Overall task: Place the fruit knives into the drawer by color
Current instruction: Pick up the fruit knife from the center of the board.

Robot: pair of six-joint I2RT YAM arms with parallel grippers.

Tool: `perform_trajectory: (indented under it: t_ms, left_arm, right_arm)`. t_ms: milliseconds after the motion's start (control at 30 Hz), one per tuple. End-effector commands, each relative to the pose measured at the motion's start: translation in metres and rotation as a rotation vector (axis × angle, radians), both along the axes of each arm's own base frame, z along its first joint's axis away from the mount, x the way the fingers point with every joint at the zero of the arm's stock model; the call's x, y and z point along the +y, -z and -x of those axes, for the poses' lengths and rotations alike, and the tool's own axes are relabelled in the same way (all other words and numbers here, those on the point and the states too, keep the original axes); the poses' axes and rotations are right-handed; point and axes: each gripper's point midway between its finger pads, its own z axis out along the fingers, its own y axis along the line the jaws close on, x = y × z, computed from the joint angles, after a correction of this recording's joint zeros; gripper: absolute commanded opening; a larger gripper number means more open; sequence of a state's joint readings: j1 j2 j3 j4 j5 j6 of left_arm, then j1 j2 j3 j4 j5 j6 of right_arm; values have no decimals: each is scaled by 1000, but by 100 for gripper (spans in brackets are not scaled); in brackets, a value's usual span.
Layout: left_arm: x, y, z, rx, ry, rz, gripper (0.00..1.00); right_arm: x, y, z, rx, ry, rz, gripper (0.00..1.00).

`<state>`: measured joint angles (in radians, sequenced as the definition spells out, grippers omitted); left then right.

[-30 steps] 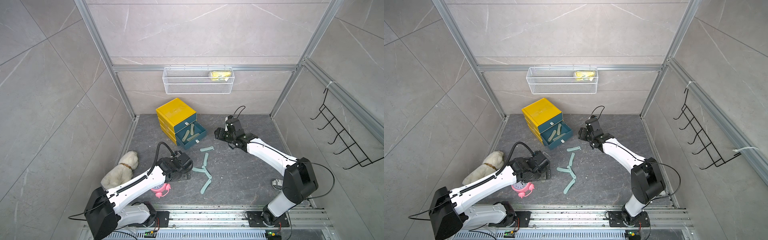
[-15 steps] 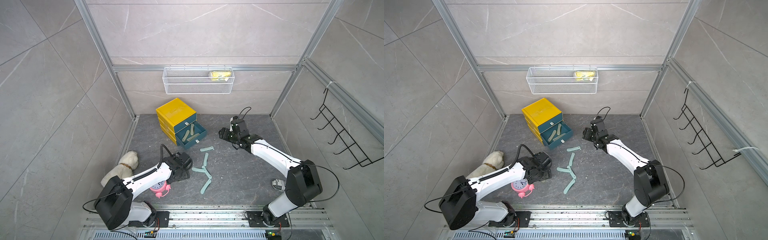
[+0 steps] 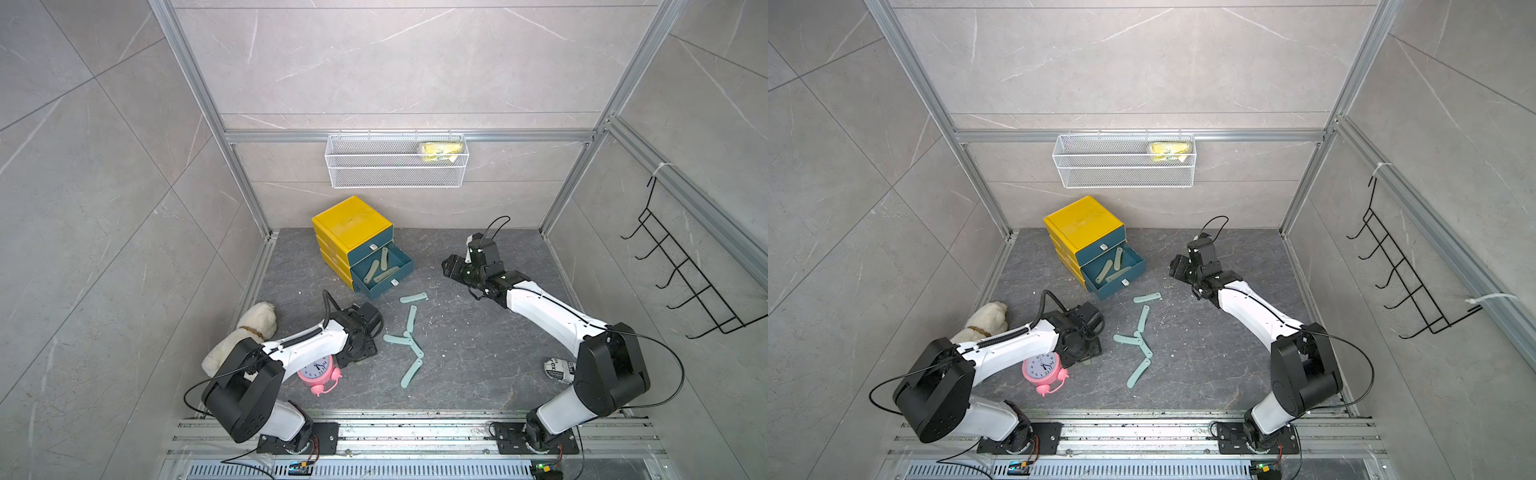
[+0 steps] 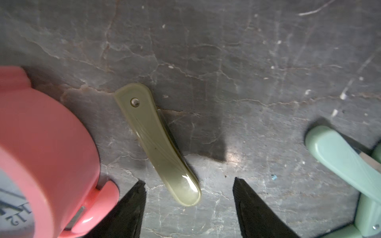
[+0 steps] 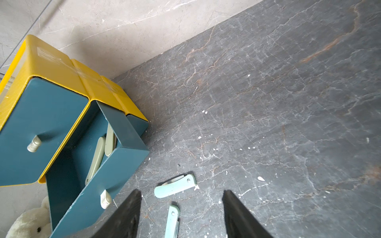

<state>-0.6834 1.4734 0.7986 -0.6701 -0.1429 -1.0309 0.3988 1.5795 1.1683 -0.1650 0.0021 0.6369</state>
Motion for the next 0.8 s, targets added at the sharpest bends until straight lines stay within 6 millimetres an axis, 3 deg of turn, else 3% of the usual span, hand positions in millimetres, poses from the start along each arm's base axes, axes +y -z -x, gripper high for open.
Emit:
perform_trajectory:
  t_ms: [0,233,467,600,767]
  left_arm:
    - [7,9,2,40,-25,-21,63]
    - [20,17,-1,69,-5,-77,55]
    - [21,20,-9,84,57,-132,35]
    - [19,16,-14,66,82,-136,17]
    - [16,3,-18,25,116,-150,11]
  right_arm:
    - [-2,-9,2,-22,5,-34,65]
    - [-6,-9,2,-25,12,-43,65]
    - [-8,-8,1,-25,16,-56,65]
    - [-10,-7,1,-23,19,-56,65]
    - [-9,-6,0,-21,17,-61,65]
